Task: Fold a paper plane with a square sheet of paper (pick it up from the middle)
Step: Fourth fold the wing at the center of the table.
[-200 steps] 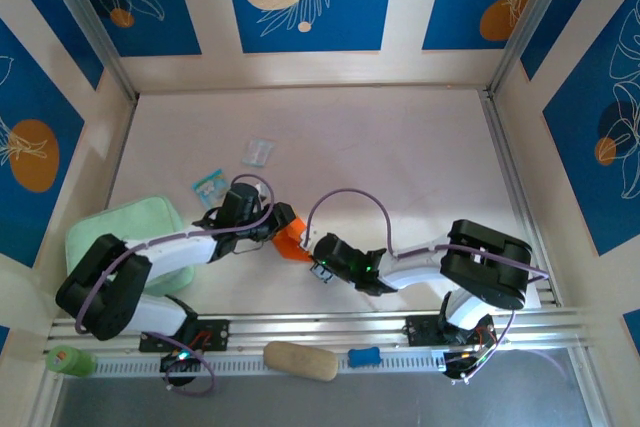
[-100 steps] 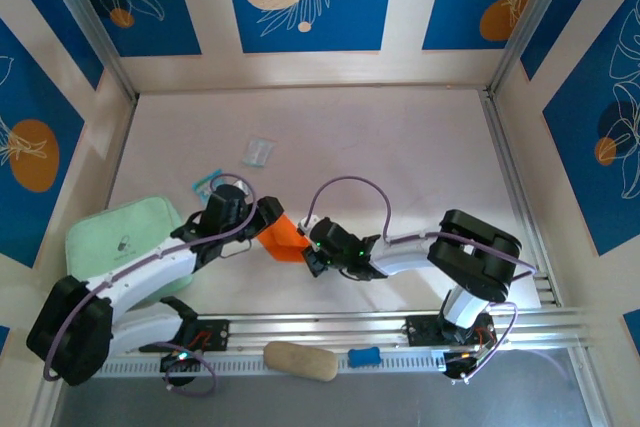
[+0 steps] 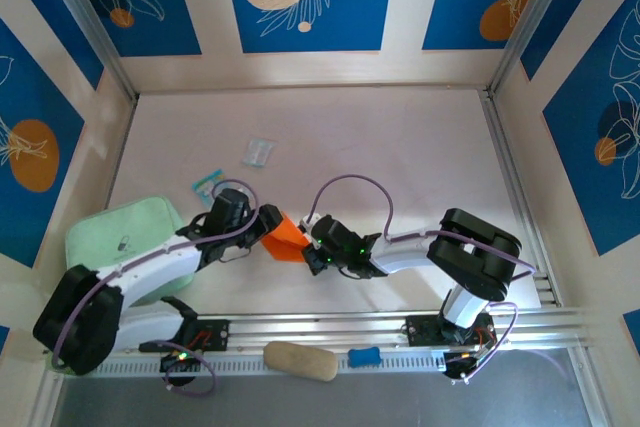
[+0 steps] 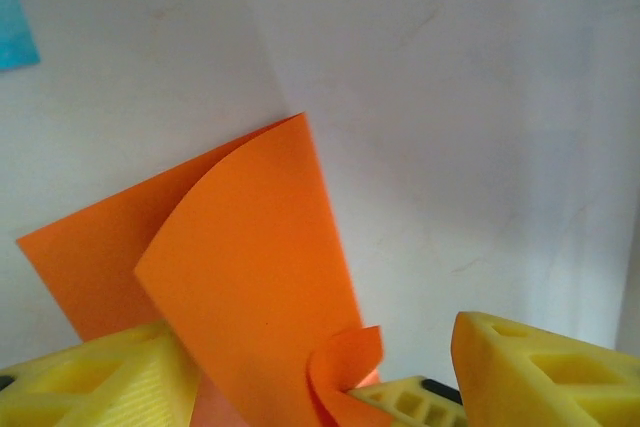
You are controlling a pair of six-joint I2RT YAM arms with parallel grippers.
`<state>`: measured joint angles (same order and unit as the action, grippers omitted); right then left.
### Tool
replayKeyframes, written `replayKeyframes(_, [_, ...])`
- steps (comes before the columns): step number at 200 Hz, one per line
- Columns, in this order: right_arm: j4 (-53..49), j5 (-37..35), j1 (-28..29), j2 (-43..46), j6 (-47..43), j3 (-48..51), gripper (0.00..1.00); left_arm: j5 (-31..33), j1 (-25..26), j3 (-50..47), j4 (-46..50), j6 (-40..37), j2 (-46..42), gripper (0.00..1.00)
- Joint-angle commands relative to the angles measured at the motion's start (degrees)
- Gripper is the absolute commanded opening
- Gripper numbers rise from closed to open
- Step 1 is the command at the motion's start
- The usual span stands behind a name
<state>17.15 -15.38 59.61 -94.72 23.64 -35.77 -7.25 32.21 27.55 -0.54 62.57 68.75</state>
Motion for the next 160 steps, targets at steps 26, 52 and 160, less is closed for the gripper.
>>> replayKeyframes(26, [0.0,3.3,-0.5,0.7,2.7,1.5,0.05,-3.3,-0.7,2.3,-0.8,0.0,4.6,0.63])
replayKeyframes(52, [1.1,4.9,-1.4,1.0,4.0,2.3,0.05,-3.1,-1.2,2.7,-0.3,-0.4,4.9,0.61])
replayKeyframes(160, [3.6,16.4,-6.6,0.1,16.0,3.9,0.06,0.8,-1.7,-0.5,0.8,-0.1,-5.7,0.47])
